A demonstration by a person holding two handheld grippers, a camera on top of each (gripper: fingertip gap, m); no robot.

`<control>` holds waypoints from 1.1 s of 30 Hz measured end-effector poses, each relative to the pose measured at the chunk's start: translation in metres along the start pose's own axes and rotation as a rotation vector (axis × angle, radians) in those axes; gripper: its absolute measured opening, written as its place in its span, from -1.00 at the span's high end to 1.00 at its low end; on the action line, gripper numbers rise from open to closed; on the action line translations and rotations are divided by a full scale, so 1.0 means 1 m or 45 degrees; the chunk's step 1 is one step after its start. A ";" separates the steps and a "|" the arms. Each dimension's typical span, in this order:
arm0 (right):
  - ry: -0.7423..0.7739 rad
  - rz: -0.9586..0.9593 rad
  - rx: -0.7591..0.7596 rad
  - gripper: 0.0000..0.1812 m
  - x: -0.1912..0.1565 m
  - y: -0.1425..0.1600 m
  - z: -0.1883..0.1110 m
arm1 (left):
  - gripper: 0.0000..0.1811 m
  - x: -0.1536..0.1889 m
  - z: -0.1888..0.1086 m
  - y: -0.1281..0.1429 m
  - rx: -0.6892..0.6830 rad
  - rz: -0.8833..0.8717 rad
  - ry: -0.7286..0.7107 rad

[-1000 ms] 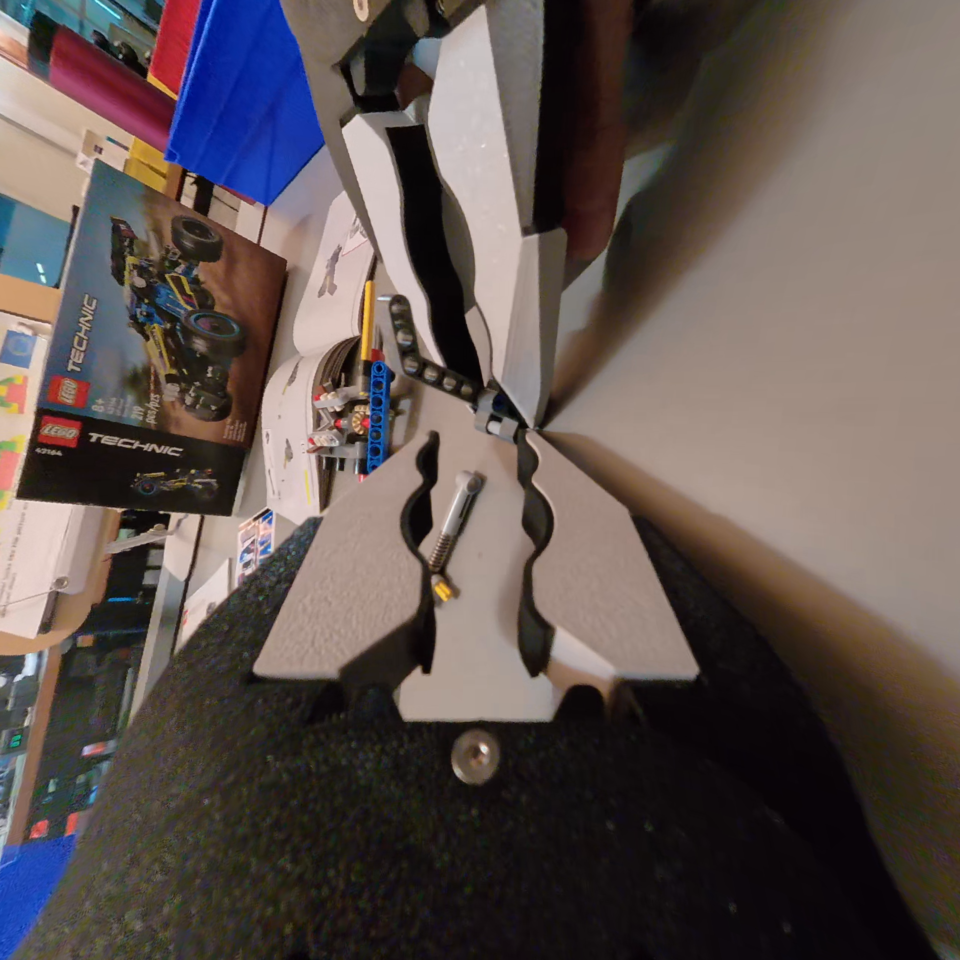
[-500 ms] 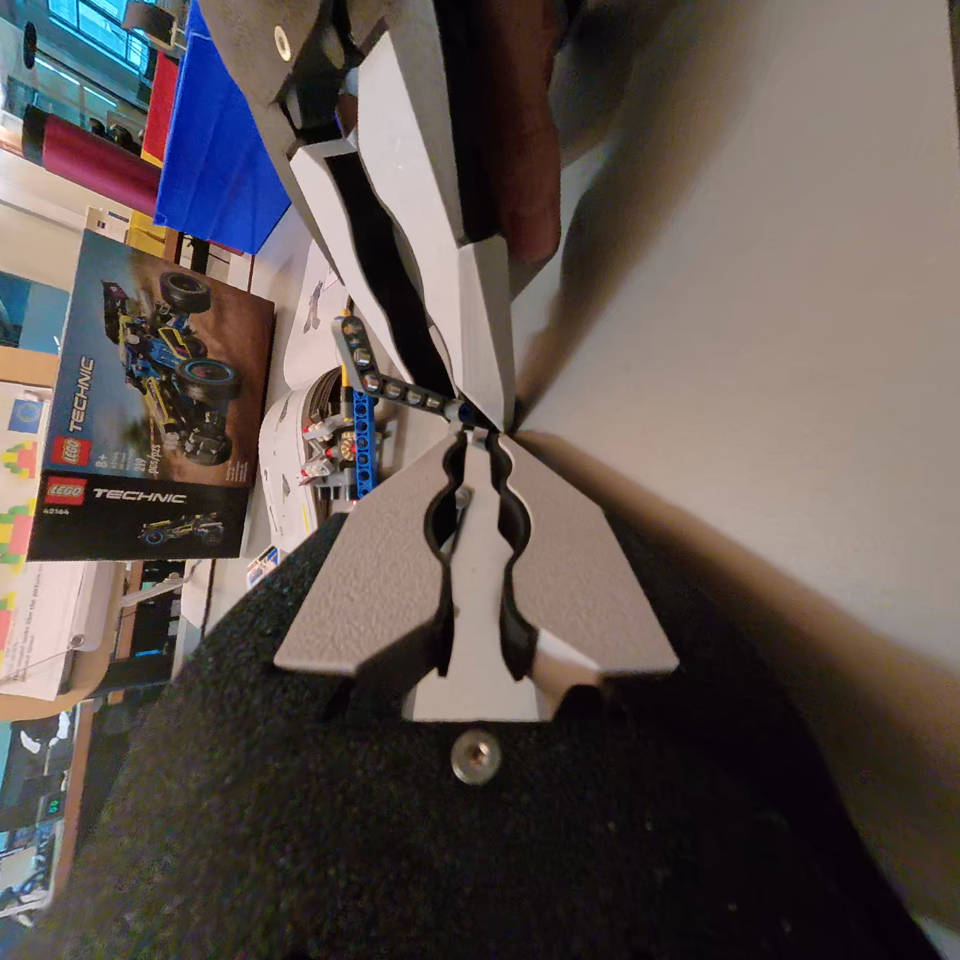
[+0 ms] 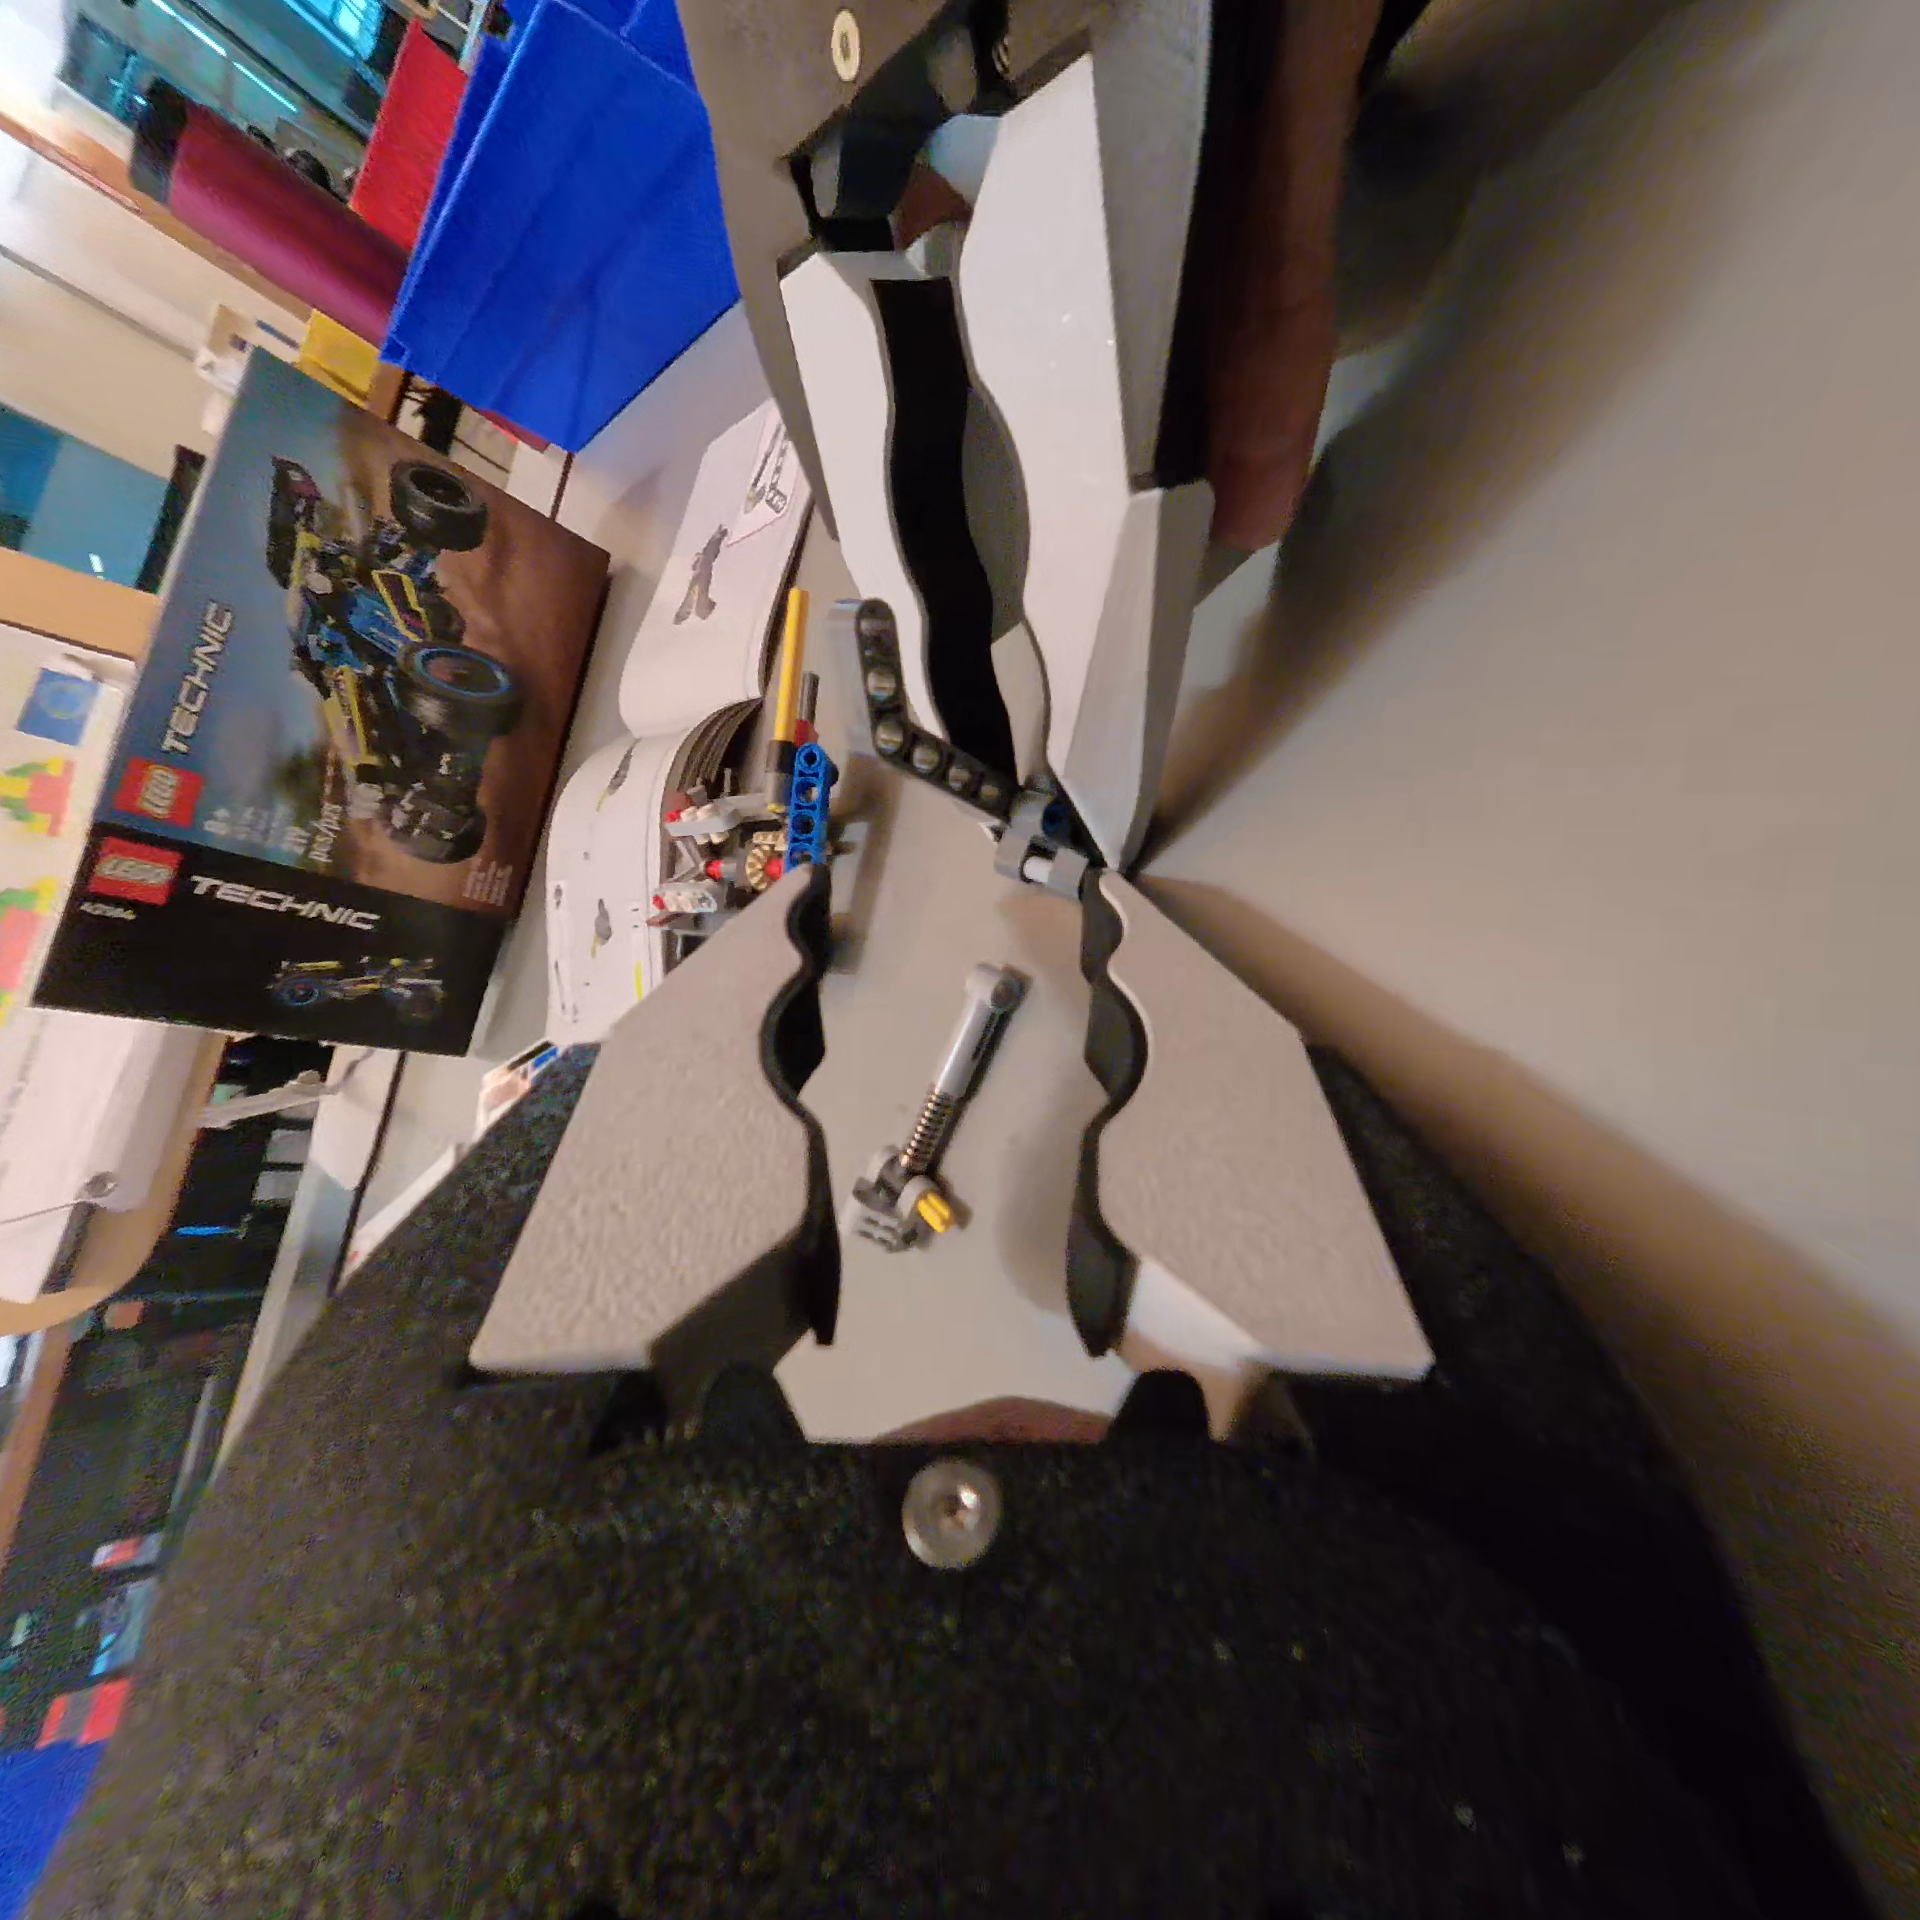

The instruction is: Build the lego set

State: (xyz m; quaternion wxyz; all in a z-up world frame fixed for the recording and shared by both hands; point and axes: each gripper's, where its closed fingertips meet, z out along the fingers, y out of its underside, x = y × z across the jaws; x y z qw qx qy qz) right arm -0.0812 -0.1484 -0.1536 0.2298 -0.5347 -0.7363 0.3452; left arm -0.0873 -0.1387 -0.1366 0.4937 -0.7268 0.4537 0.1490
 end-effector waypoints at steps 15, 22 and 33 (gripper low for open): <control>0.002 -0.002 0.000 0.75 0.000 0.000 0.000 | 0.17 -0.018 0.001 0.005 -0.076 -0.114 -0.060; 0.011 -0.003 0.000 0.75 0.001 0.000 0.000 | -0.06 -0.026 -0.007 -0.003 0.023 0.115 -0.293; 0.016 -0.004 0.000 0.74 0.001 0.000 0.000 | 0.15 -0.015 -0.008 -0.006 0.016 0.265 -0.325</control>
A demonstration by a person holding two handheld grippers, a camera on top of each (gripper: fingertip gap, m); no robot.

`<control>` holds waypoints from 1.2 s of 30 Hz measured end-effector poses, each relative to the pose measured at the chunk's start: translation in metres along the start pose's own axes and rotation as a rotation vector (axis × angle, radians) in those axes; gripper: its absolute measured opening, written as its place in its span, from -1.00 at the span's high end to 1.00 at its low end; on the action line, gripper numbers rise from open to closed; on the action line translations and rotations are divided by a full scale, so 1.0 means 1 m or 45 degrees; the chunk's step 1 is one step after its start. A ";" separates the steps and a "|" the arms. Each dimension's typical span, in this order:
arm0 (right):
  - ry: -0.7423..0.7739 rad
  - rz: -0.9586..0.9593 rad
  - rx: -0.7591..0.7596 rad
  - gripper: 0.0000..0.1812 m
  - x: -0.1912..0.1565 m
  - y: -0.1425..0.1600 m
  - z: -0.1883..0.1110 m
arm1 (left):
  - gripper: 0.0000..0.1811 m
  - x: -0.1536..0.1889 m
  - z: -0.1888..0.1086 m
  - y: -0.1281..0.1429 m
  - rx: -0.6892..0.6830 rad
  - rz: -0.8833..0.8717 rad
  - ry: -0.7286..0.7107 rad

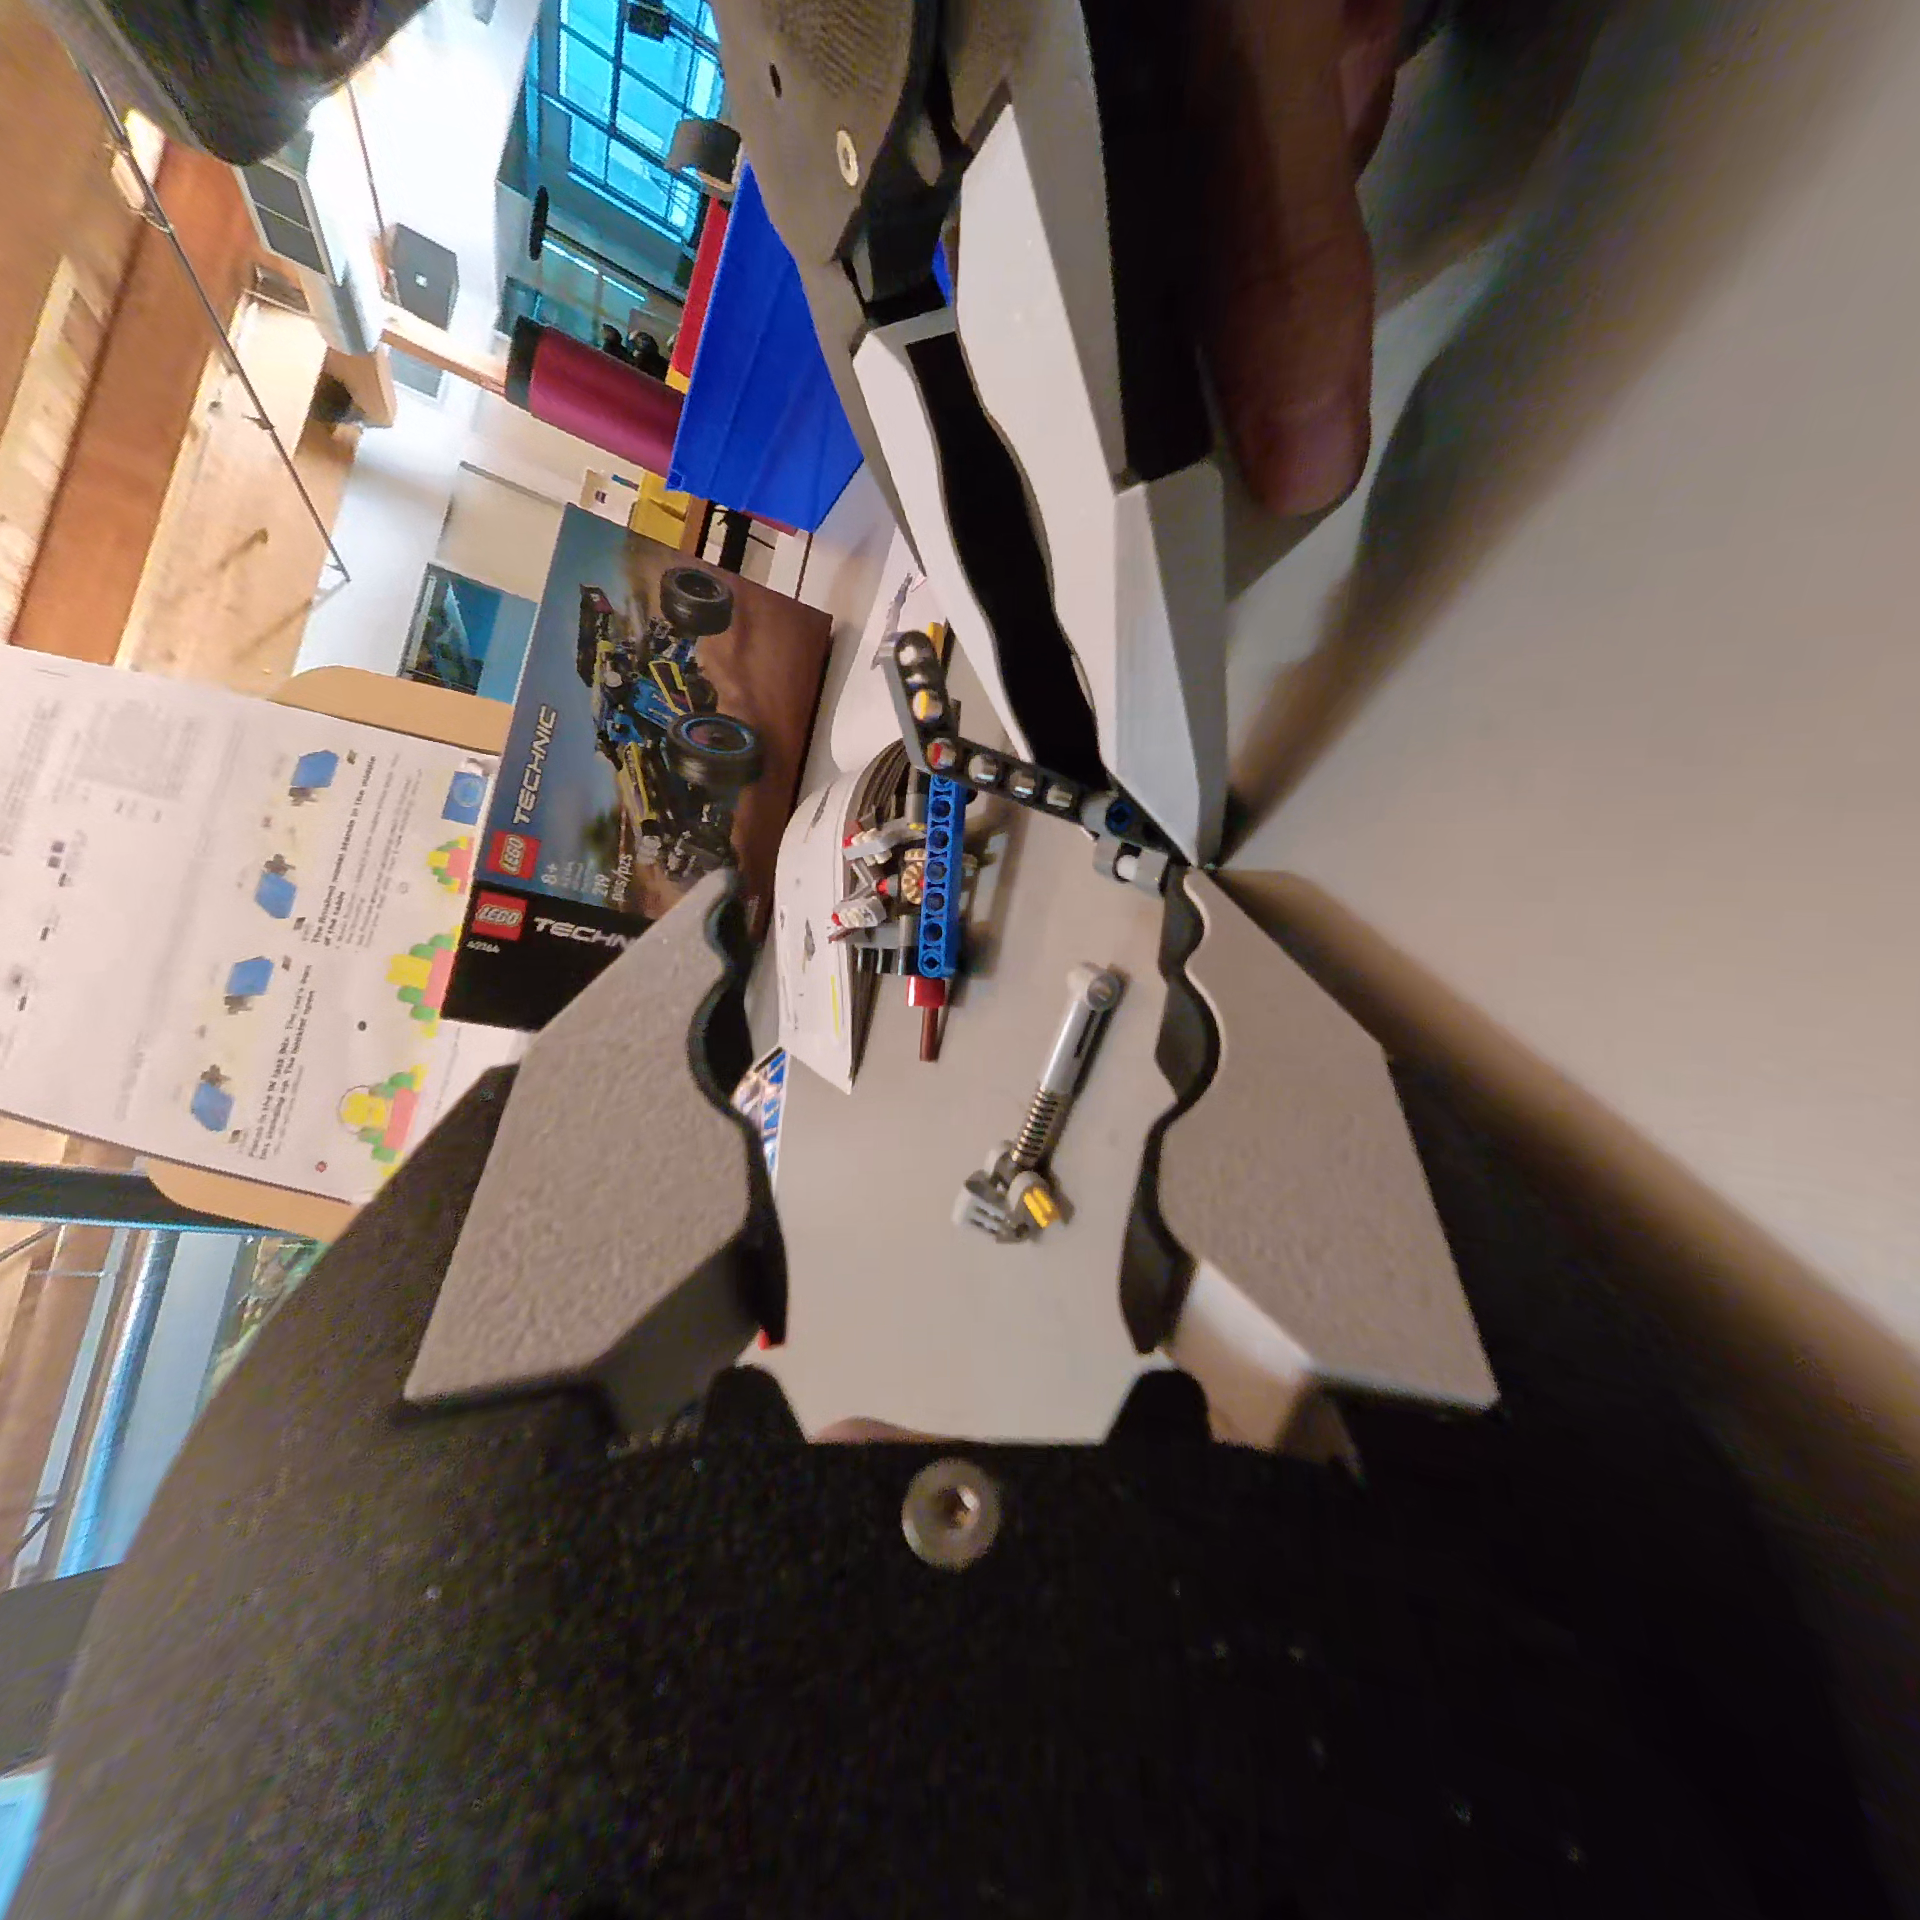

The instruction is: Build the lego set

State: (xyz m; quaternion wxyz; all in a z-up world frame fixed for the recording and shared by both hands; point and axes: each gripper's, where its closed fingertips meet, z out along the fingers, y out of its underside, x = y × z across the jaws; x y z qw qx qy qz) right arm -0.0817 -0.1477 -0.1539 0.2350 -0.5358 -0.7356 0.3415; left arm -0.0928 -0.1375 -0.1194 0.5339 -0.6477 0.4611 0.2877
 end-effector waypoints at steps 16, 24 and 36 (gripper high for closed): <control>0.053 0.020 -0.001 0.75 0.007 0.000 -0.001 | 0.11 -0.010 0.004 0.000 0.029 -0.017 -0.081; 0.296 -0.267 0.035 0.75 0.007 -0.005 -0.004 | -0.01 -0.015 -0.001 -0.003 0.050 0.054 -0.186; 0.255 -0.369 0.050 0.74 0.000 -0.005 -0.004 | 0.37 0.008 -0.001 -0.003 0.023 0.074 -0.012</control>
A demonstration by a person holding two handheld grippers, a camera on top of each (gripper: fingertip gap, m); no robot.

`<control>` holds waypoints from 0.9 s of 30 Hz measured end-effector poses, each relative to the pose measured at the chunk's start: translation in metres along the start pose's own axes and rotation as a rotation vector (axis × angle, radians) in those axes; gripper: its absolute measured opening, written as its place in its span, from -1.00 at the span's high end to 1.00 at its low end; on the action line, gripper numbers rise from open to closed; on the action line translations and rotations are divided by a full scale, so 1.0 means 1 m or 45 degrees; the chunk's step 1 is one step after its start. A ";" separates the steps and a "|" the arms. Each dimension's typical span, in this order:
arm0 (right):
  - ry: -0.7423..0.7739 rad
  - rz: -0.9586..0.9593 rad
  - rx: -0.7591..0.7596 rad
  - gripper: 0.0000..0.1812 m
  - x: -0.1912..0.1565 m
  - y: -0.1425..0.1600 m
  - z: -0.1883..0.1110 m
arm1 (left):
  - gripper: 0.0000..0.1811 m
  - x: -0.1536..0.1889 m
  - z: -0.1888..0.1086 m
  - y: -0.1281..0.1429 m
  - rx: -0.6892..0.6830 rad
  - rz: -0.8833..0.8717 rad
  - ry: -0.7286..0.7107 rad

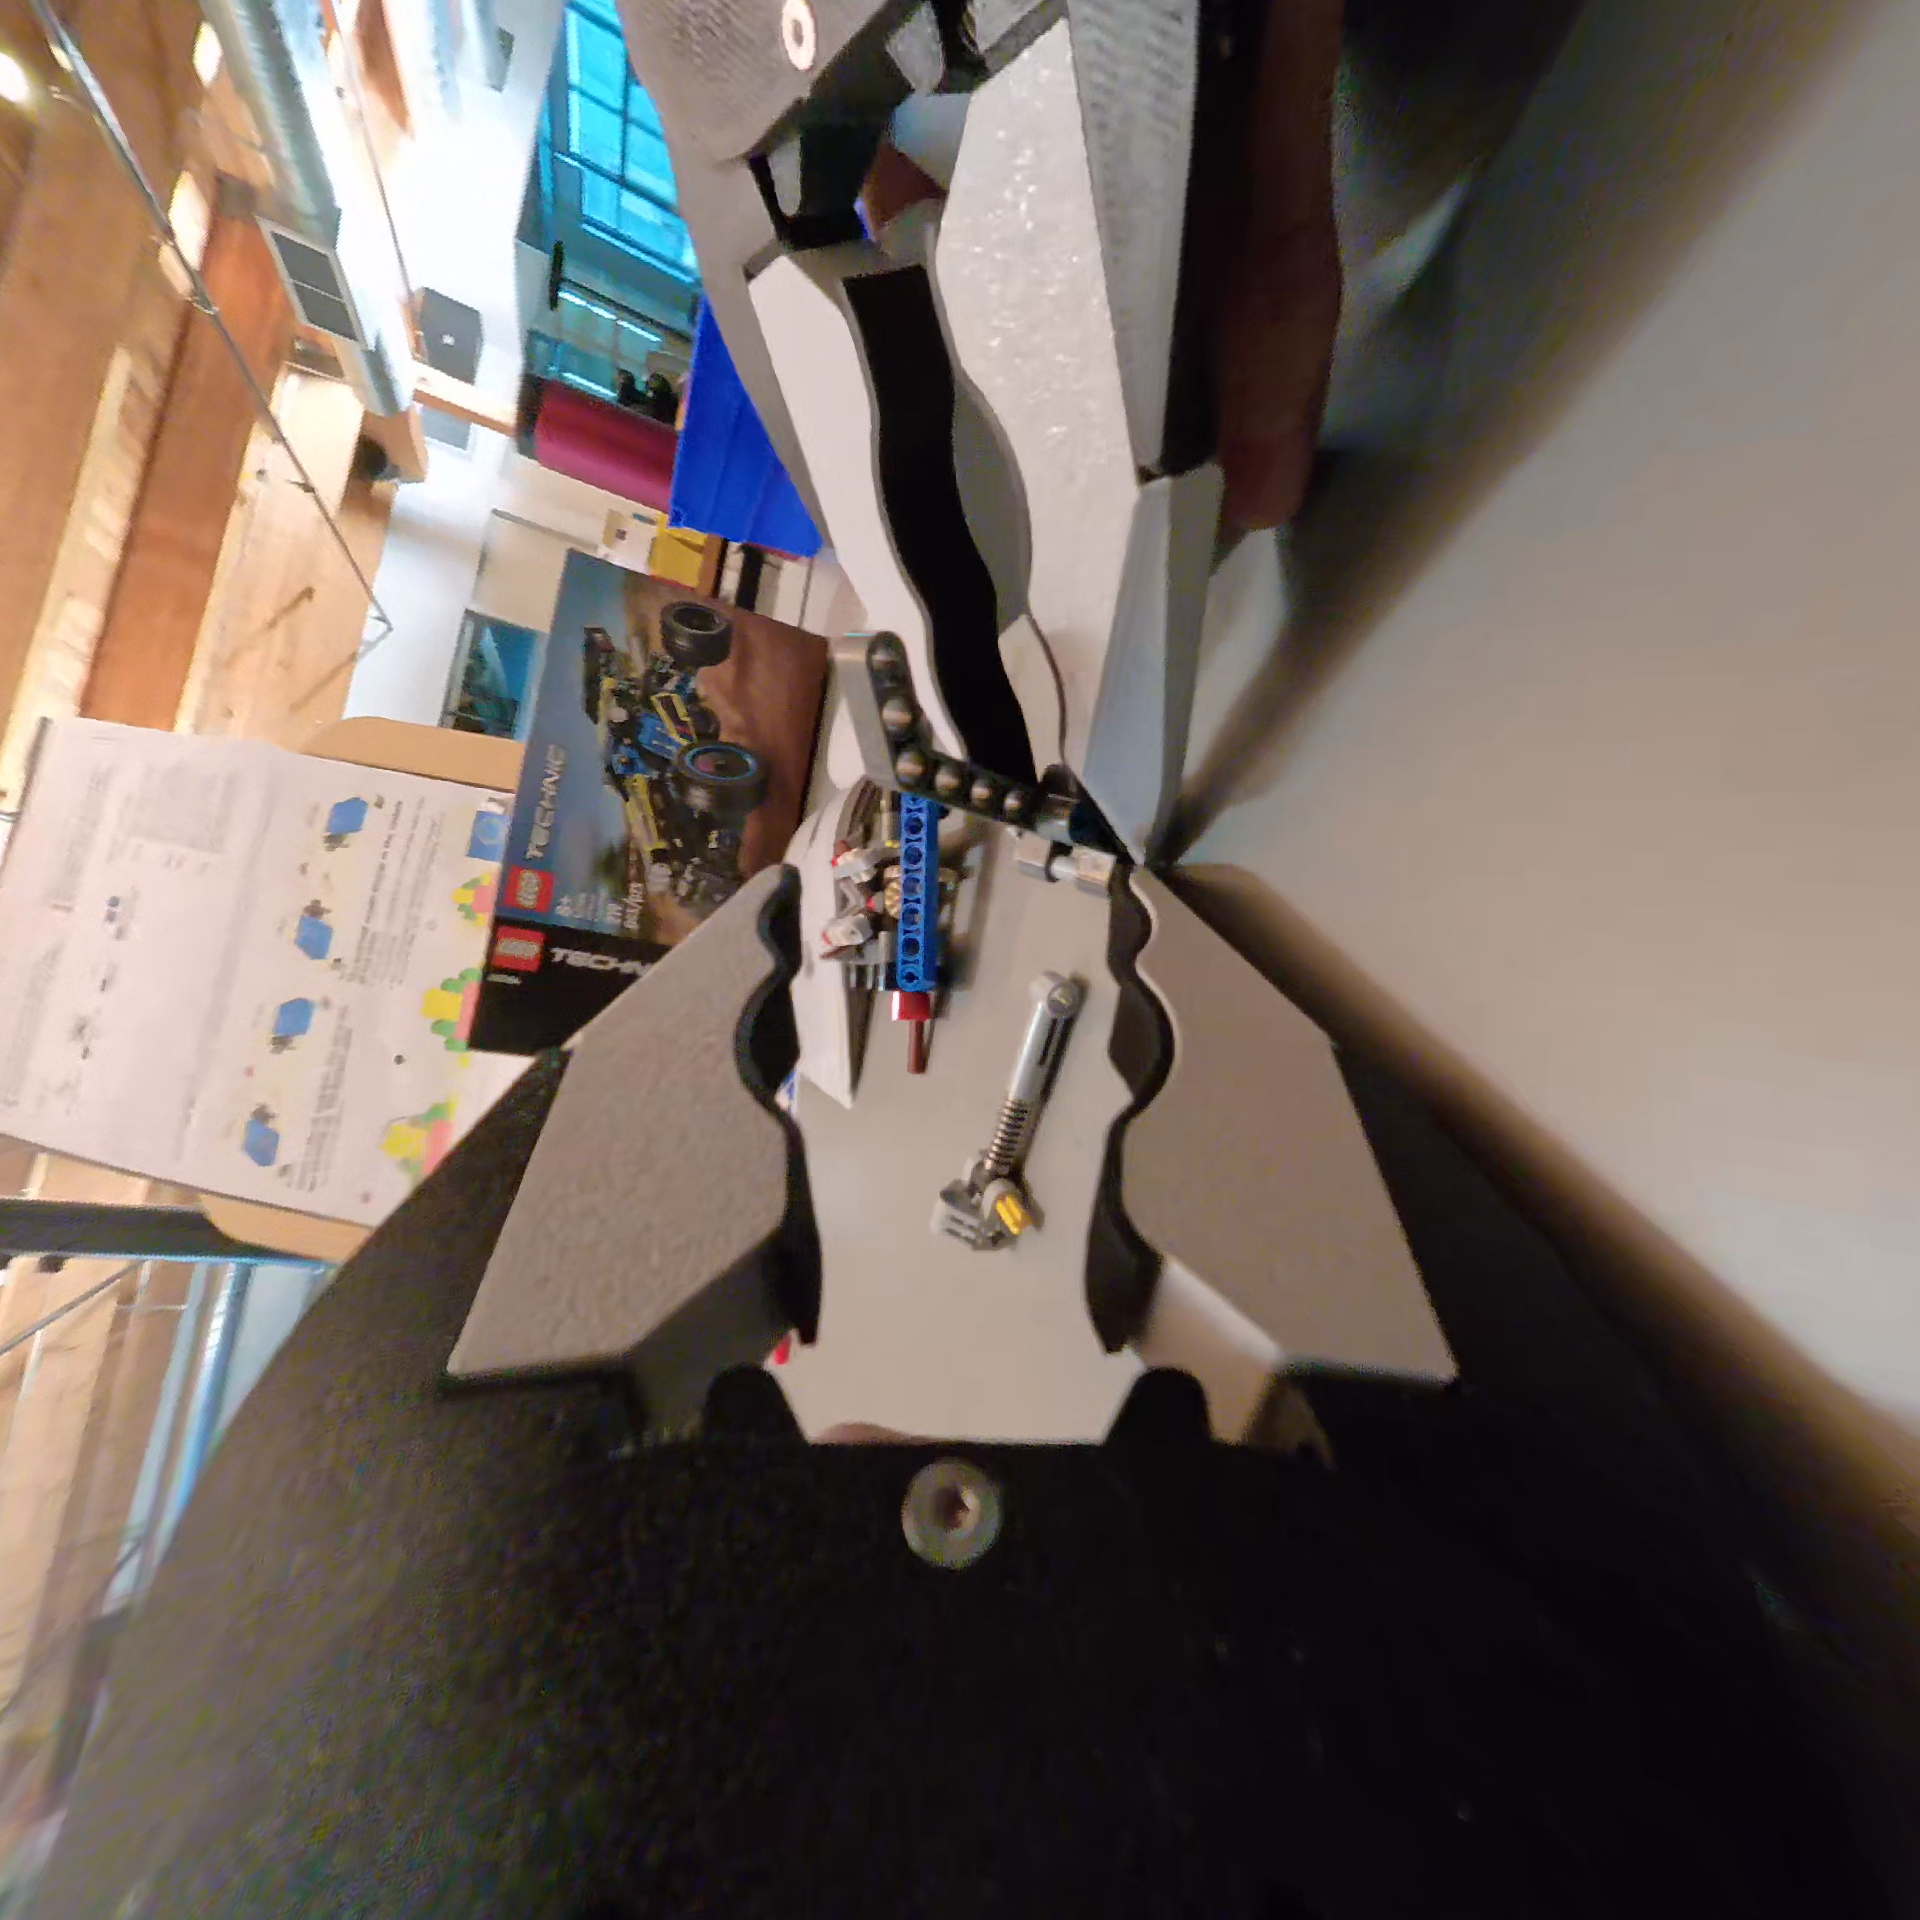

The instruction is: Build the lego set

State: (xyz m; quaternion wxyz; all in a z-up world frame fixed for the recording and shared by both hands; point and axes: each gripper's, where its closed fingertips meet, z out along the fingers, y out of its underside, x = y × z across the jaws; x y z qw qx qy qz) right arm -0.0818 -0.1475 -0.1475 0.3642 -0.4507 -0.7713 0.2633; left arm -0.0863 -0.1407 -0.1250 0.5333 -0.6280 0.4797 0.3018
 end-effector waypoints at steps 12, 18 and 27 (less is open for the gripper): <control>0.041 0.006 -0.001 0.74 0.006 0.001 0.000 | 0.41 -0.003 0.005 0.003 0.007 -0.066 0.029; 0.012 -0.018 0.013 0.74 0.004 0.001 -0.001 | 0.17 -0.010 0.005 0.006 -0.018 -0.183 0.041; -0.088 0.075 -0.006 0.75 0.003 0.003 0.001 | 0.23 -0.008 0.004 0.008 -0.067 -0.219 0.055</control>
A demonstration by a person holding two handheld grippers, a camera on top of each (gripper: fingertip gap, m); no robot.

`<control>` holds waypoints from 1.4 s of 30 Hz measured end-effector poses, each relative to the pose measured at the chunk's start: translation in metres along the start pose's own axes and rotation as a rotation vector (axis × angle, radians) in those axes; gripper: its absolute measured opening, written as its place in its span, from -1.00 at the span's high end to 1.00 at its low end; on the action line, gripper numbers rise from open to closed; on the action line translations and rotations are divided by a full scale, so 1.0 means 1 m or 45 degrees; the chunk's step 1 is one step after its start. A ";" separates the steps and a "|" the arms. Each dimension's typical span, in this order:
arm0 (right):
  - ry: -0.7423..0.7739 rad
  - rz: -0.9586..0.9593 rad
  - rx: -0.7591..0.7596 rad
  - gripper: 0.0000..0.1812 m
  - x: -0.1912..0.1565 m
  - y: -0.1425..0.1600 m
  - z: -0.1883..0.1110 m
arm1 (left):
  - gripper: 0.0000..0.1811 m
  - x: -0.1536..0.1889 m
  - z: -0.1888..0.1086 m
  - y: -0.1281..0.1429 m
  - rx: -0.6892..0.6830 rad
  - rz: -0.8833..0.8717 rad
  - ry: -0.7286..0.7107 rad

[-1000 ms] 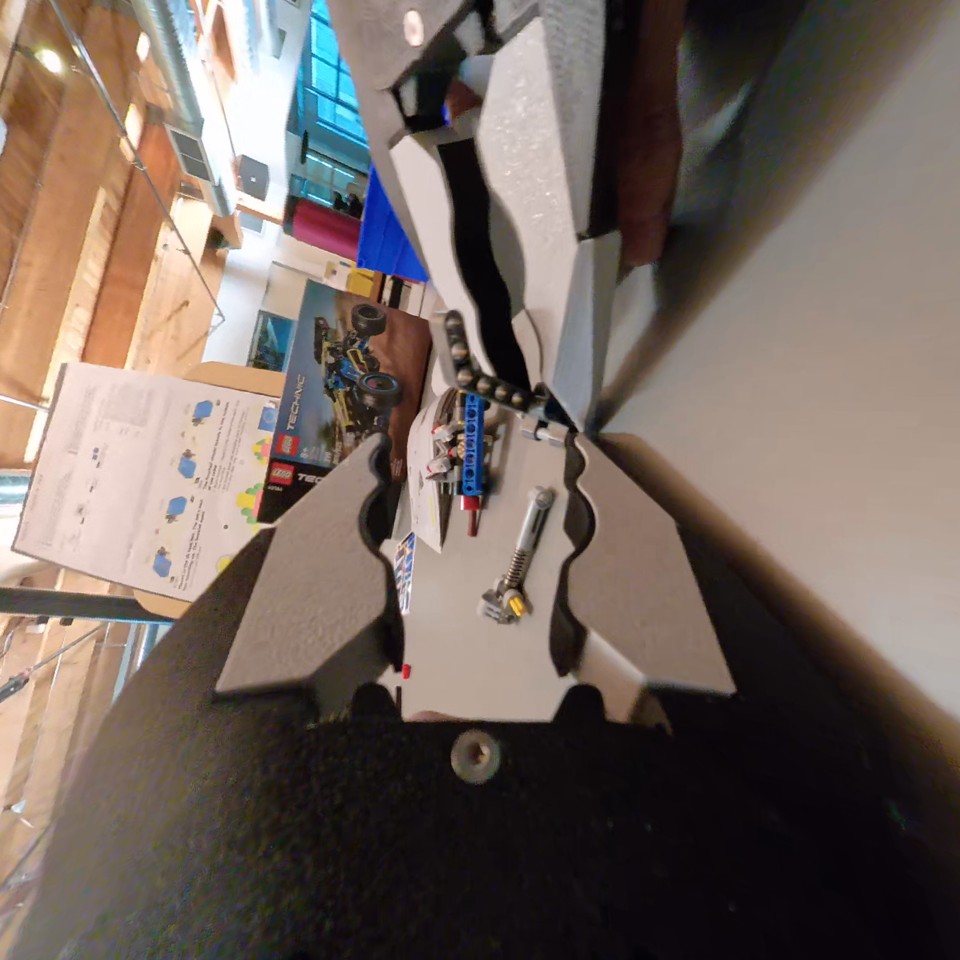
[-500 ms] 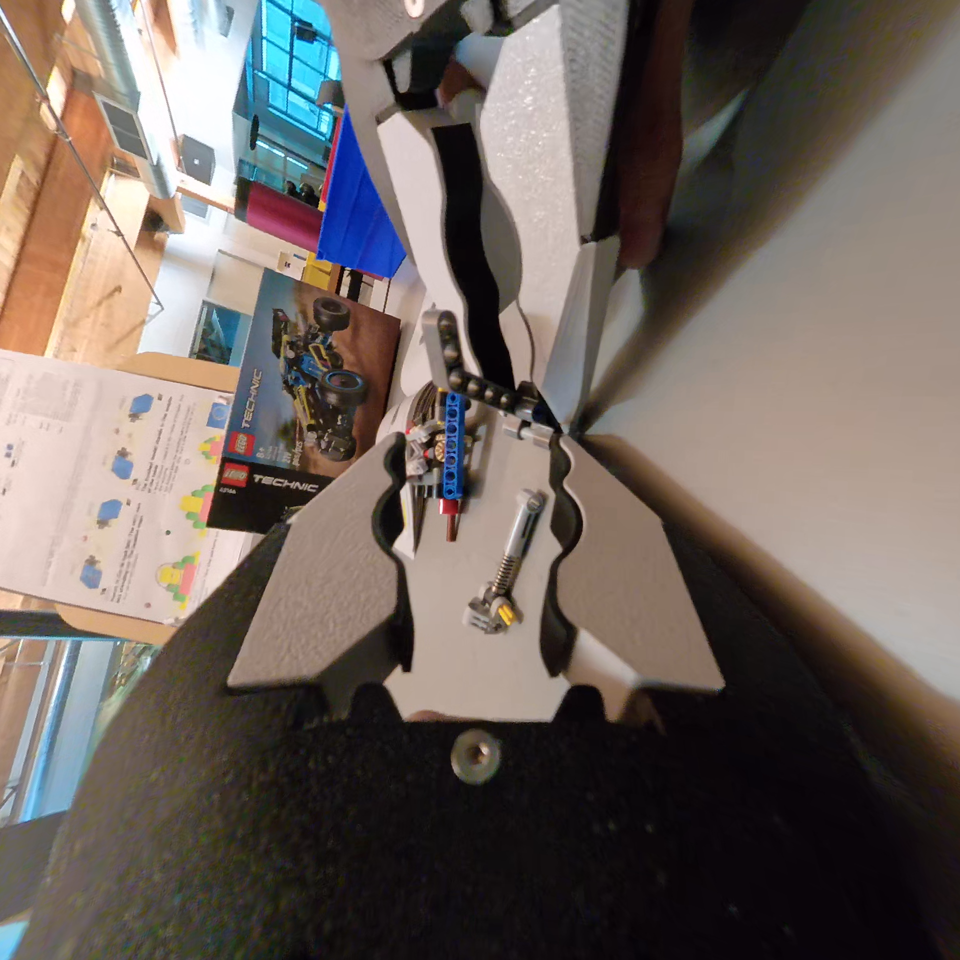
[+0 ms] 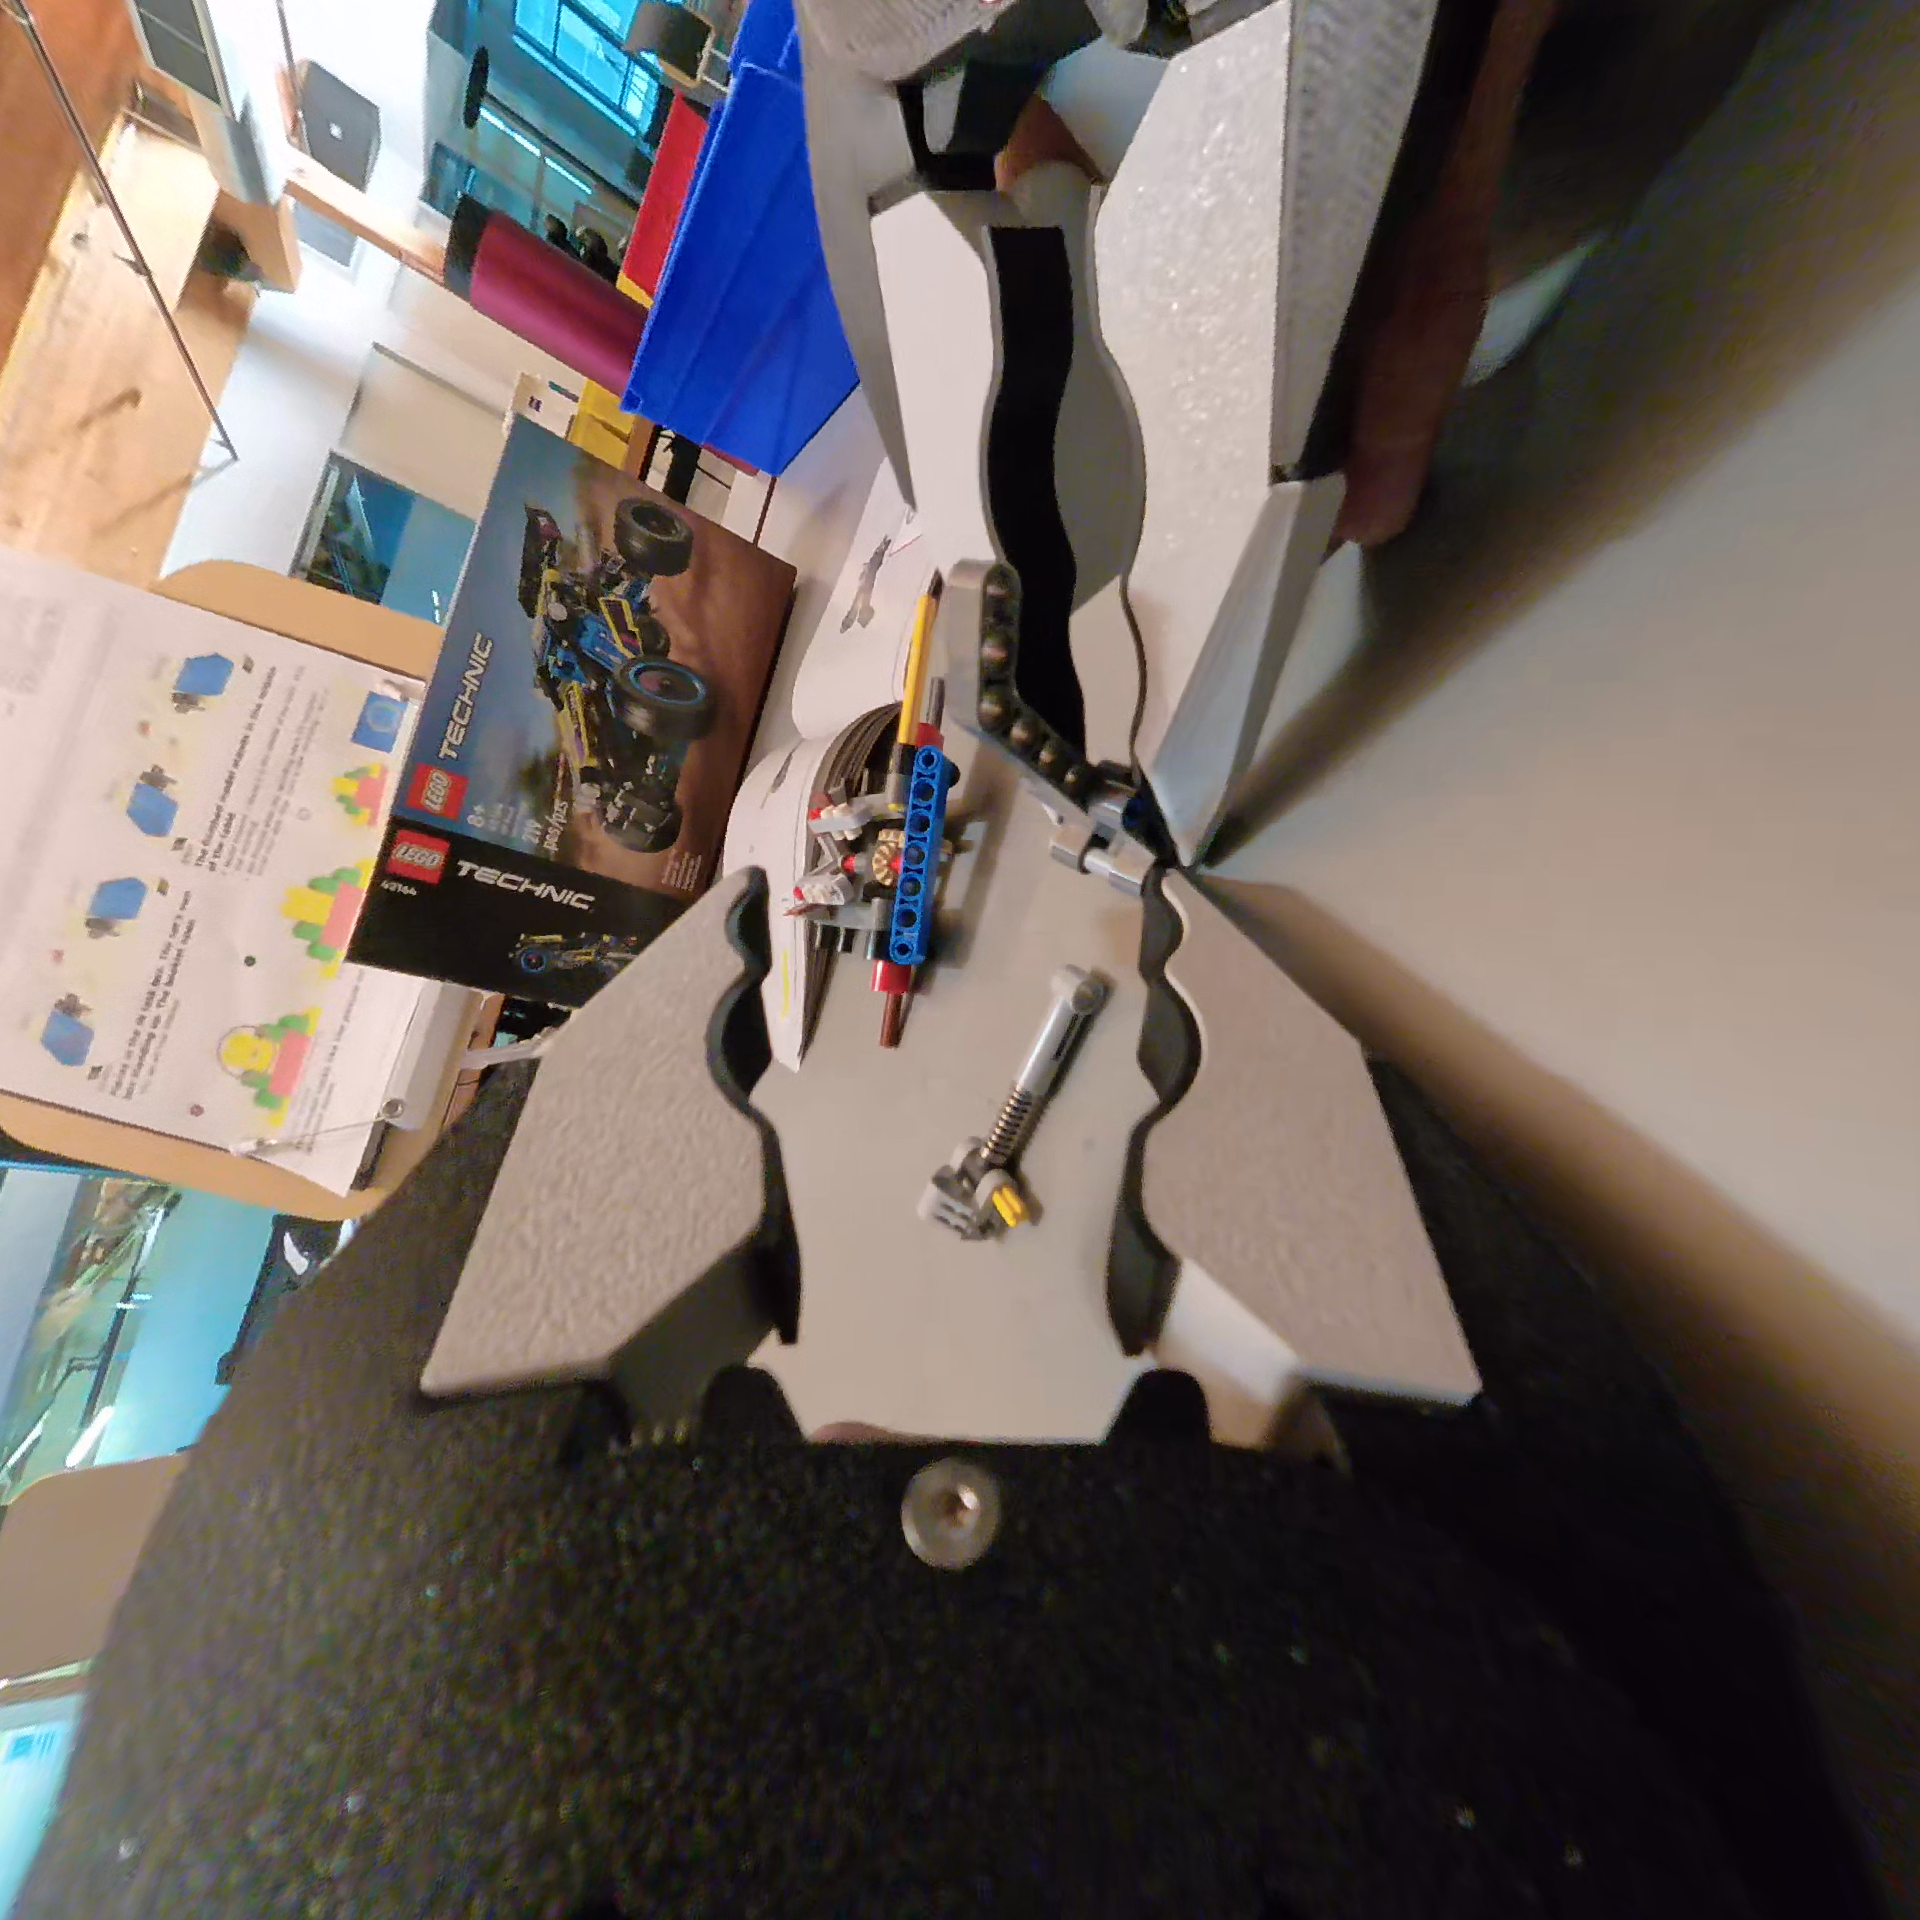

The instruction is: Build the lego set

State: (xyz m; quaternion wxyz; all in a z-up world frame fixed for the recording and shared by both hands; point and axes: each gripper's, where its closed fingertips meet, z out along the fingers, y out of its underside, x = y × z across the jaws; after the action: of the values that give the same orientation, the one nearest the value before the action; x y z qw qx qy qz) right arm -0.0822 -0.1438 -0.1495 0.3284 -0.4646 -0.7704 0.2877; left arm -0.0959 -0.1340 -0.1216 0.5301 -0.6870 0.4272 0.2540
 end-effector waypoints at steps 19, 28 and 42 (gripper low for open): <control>0.011 0.211 -0.067 0.42 0.003 0.018 -0.028 | 0.93 0.031 -0.013 0.005 -0.097 -0.626 0.622; -0.020 0.324 -0.103 0.73 -0.011 0.016 -0.019 | 0.98 0.050 0.000 -0.011 -0.145 -0.735 0.763; 0.081 0.347 -0.046 0.83 -0.003 0.011 -0.015 | 0.74 0.021 0.003 -0.001 -0.070 -0.581 0.677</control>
State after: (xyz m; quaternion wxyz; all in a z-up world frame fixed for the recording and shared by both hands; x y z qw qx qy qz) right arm -0.0637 -0.1402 -0.1491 0.3021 -0.5796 -0.6944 0.3009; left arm -0.0836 -0.1376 -0.1391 0.4246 -0.8209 0.3789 -0.0475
